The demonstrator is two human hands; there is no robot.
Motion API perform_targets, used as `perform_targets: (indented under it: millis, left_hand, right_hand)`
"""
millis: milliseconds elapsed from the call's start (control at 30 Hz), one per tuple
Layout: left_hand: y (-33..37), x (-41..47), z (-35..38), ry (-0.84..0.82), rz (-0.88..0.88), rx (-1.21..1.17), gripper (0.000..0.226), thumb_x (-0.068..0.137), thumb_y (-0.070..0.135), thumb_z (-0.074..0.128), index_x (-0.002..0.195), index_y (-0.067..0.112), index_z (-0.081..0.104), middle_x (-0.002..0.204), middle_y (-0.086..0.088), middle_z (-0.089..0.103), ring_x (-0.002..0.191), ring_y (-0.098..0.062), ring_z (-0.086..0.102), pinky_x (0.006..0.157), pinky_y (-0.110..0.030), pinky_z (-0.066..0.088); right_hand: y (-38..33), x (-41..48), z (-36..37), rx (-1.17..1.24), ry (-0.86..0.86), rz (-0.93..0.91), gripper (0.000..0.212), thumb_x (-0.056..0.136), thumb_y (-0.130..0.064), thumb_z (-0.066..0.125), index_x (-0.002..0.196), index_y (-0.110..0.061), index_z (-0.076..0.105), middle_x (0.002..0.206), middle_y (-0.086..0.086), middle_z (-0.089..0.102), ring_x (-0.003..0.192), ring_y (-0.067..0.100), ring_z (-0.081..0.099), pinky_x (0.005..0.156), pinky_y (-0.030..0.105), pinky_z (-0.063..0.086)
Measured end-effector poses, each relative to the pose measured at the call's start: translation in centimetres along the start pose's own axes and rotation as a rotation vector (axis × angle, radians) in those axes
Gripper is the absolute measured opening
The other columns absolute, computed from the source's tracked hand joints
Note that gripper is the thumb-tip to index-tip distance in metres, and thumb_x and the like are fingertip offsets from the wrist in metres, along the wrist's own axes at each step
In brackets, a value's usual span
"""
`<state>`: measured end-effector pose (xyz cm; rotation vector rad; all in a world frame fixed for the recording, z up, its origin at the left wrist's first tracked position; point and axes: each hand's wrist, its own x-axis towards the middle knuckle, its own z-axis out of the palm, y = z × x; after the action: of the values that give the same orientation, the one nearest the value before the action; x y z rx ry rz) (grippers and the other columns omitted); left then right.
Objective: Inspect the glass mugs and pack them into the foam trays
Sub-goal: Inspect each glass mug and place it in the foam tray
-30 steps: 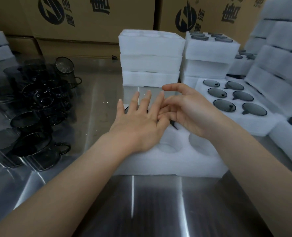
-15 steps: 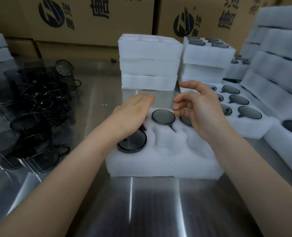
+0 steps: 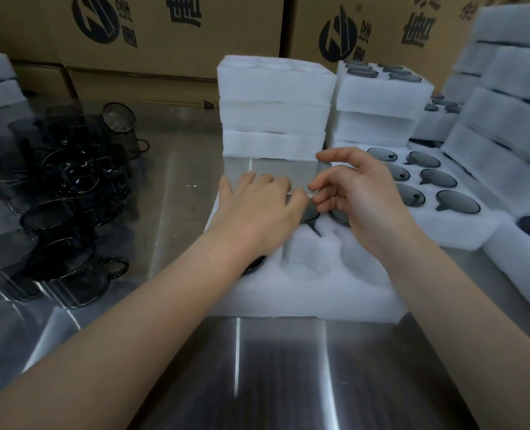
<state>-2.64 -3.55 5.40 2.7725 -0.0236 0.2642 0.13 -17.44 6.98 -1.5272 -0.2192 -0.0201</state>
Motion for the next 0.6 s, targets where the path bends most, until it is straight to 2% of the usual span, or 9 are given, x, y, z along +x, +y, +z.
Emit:
perform_targets:
  millis: [67,200,267,400,500,600]
  left_hand:
    - [0.1,-0.2,0.1,0.018,-0.004,-0.002,0.034,0.096,0.034,0.023,0.102,0.022,0.054,0.121,-0.002,0.053,0.126,-0.026,0.037,0.111,-0.057,0.013]
    - [0.1,-0.5,0.7,0.011,0.015,0.081,0.046,0.095,0.04,0.019,0.129,0.023,0.046,0.14,-0.003,0.044,0.139,-0.026,0.023,0.112,-0.058,0.01]
    - [0.2,-0.2,0.7,-0.018,0.008,0.107,0.049,0.096,0.042,0.017,0.135,0.022,0.04,0.146,-0.004,0.037,0.142,-0.026,0.018,0.111,-0.059,0.012]
    - [0.2,0.5,0.7,-0.065,-0.038,0.117,0.049,0.095,0.044,0.016,0.133,0.023,0.039,0.146,-0.005,0.036,0.14,-0.027,0.019,0.104,-0.057,0.021]
    - [0.2,0.6,0.4,-0.117,-0.028,0.137,0.044,0.095,0.046,0.016,0.123,0.026,0.044,0.139,-0.002,0.043,0.134,-0.026,0.027,0.097,-0.055,0.023]
    - [0.3,0.8,-0.4,-0.132,-0.027,0.024,0.04,0.097,0.042,0.022,0.127,0.031,0.046,0.139,0.002,0.046,0.134,-0.022,0.03,0.103,-0.053,0.019]
  right_hand:
    - [0.0,0.0,0.1,-0.035,-0.012,0.004,0.036,0.084,0.011,0.04,0.1,-0.013,0.061,0.059,0.001,0.066,0.051,0.013,0.056,0.049,0.022,0.048]
    - [-0.2,-0.1,0.4,-0.096,-0.022,-0.001,0.037,0.085,0.011,0.039,0.099,-0.014,0.061,0.057,-0.002,0.065,0.052,0.013,0.055,0.049,0.022,0.047]
    - [-0.2,-0.1,0.4,-0.112,-0.028,0.0,0.037,0.085,0.011,0.038,0.098,-0.014,0.061,0.058,-0.002,0.066,0.053,0.013,0.055,0.05,0.022,0.047]
    - [-0.1,0.0,0.4,-0.126,-0.034,-0.009,0.037,0.085,0.012,0.037,0.097,-0.014,0.061,0.058,-0.001,0.065,0.053,0.012,0.055,0.049,0.02,0.046]
    - [0.0,0.1,0.2,-0.117,-0.034,-0.008,0.037,0.085,0.012,0.037,0.096,-0.014,0.061,0.058,-0.001,0.065,0.054,0.013,0.056,0.05,0.02,0.047]
    - [0.0,0.0,0.1,-0.138,-0.026,-0.035,0.038,0.085,0.013,0.036,0.094,-0.013,0.062,0.057,-0.002,0.065,0.052,0.01,0.057,0.051,0.019,0.048]
